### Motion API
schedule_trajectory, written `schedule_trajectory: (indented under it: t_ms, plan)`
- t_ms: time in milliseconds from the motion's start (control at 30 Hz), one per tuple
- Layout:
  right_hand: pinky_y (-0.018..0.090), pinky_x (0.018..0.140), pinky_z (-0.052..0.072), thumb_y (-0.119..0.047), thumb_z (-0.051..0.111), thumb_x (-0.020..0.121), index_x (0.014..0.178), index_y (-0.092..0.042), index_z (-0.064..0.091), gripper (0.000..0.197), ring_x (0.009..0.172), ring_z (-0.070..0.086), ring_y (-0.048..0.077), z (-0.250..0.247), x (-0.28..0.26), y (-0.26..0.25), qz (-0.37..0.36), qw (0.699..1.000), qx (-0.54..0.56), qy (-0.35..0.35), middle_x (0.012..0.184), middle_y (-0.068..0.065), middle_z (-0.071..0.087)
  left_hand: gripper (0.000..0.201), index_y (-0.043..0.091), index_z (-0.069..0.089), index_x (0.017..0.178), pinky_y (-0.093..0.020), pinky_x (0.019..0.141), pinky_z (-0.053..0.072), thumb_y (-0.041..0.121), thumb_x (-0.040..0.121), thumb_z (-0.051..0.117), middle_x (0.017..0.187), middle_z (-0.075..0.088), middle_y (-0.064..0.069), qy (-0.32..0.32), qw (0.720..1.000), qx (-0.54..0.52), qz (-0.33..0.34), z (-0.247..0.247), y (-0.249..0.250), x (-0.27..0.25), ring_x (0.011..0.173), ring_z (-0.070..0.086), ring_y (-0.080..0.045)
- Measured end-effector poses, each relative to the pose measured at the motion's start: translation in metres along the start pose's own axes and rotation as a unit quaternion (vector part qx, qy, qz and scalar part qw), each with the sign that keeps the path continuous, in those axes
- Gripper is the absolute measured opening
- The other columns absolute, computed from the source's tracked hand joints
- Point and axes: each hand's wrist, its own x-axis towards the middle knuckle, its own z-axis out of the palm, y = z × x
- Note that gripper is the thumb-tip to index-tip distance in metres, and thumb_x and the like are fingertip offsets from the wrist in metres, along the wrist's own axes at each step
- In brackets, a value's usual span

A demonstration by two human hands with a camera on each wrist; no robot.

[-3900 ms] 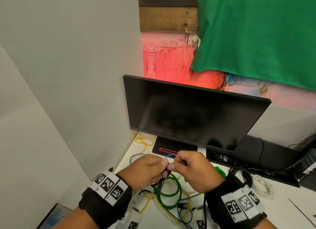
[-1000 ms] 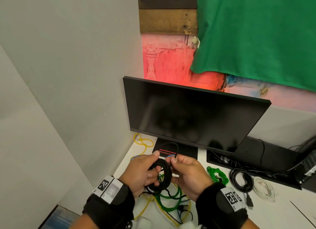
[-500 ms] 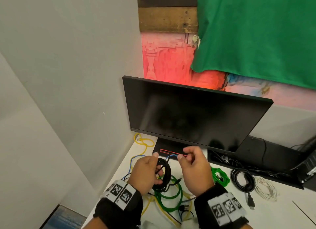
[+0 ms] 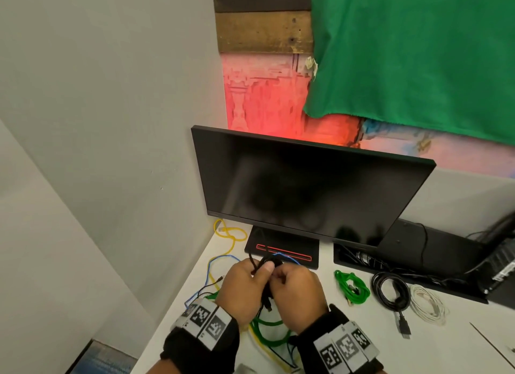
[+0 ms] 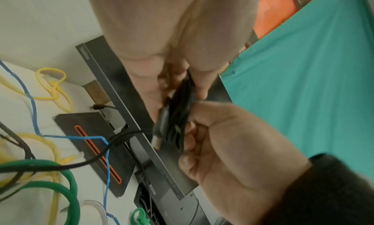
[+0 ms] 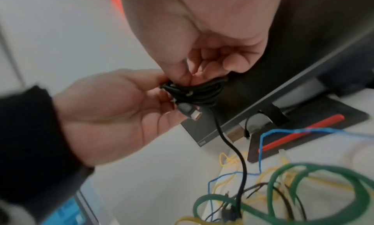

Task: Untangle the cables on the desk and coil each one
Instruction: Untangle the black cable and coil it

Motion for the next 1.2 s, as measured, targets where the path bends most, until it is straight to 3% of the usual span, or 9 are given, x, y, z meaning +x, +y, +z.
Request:
schedule_trajectory:
  t_ms: [167,333,400,533,633,800,900,1067,1200]
  plan:
    - [0.018,0.056,0.044,-0.014,0.064,0.088,0.07,-0.023,0.058,0.021,0.052,0.049,0.001,0.0,-0.001,0.013,0.019,0.986,0.163,-0.03,0.061,-0.008,0.055,0.013,0.018,0.072,0.082,-0.048,0.085,0.057,0.028,0.082,0.064,0.083,0.072,-0.011,-0.082,0.995,-0.062,0.005,-0.018,-0.002,0.002,0.083,0.071,-0.029]
    - [0.035,0.074,0.052,-0.017,0.057,0.09,0.062,-0.026,0.06,0.03,0.076,0.067,0.029,-0.022,-0.001,0.007,0.027,0.943,0.319,-0.084,0.071,0.003,0.064,0.017,0.016,0.06,0.095,-0.039,0.083,0.052,0.029,0.098,0.051,0.088,0.067,-0.002,-0.056,0.987,0.147,0.031,-0.027,-0.01,0.009,0.083,0.065,-0.018]
    - [0.042,0.07,0.054,-0.022,0.054,0.086,0.063,-0.026,0.061,0.025,0.06,0.065,0.027,-0.042,-0.001,0.005,0.017,0.924,0.366,-0.111,0.063,0.003,0.06,0.021,0.013,0.057,0.106,-0.034,0.083,0.051,0.03,0.101,0.046,0.095,0.065,-0.003,-0.081,0.977,0.194,0.029,-0.031,-0.012,0.011,0.087,0.062,-0.018]
    - [0.03,0.054,0.04,-0.043,0.058,0.075,0.069,-0.024,0.056,0.02,0.045,0.042,0.01,-0.087,0.002,0.012,-0.037,0.956,0.276,-0.091,0.052,-0.006,0.044,0.017,0.021,0.052,0.111,-0.034,0.081,0.052,0.032,0.102,0.043,0.091,0.063,0.0,-0.111,0.973,0.196,0.052,-0.048,0.0,0.015,0.083,0.061,-0.017]
    - [0.016,0.045,0.035,-0.042,0.062,0.087,0.074,-0.025,0.054,0.022,0.045,0.04,0.002,-0.115,0.003,0.02,-0.122,0.987,0.105,-0.007,0.052,-0.009,0.049,0.028,0.036,0.042,0.128,-0.034,0.085,0.053,0.029,0.101,0.042,0.101,0.065,0.0,-0.14,0.965,0.208,0.074,-0.059,0.007,0.013,0.088,0.064,-0.016]
    - [0.024,0.062,0.045,-0.038,0.057,0.091,0.079,-0.032,0.057,0.013,0.071,0.055,0.007,-0.131,0.019,0.046,-0.182,0.971,-0.098,0.118,0.077,-0.01,0.056,0.019,0.033,0.058,0.114,-0.014,0.081,0.049,0.03,0.102,0.045,0.101,0.064,0.014,-0.163,0.956,0.206,0.131,-0.069,0.01,0.003,0.092,0.059,0.002]
    - [0.035,0.077,0.044,-0.034,0.06,0.094,0.089,-0.026,0.065,0.011,0.085,0.048,0.015,-0.105,0.029,0.065,-0.106,0.963,-0.197,0.147,0.093,-0.007,0.052,0.012,0.034,0.06,0.103,-0.008,0.066,0.042,0.035,0.1,0.048,0.08,0.061,0.02,-0.149,0.965,0.155,0.15,-0.066,0.019,-0.003,0.074,0.056,0.011]
    - [0.028,0.081,0.043,-0.04,0.05,0.099,0.093,-0.034,0.066,0.018,0.094,0.053,0.009,-0.034,0.024,0.063,-0.029,0.989,-0.146,0.007,0.095,-0.013,0.053,0.013,0.038,0.056,0.096,-0.009,0.064,0.04,0.029,0.101,0.048,0.072,0.058,0.033,-0.121,0.974,0.086,0.174,-0.045,0.029,-0.009,0.067,0.056,0.01]
    - [0.02,0.074,0.047,-0.026,0.062,0.094,0.086,-0.033,0.073,0.016,0.081,0.065,0.001,-0.014,0.011,0.036,-0.032,0.98,0.157,-0.121,0.088,-0.011,0.072,0.01,0.029,0.057,0.101,-0.013,0.07,0.042,0.03,0.101,0.046,0.084,0.06,0.016,-0.077,0.977,0.128,0.153,-0.037,0.021,-0.005,0.077,0.056,0.006]
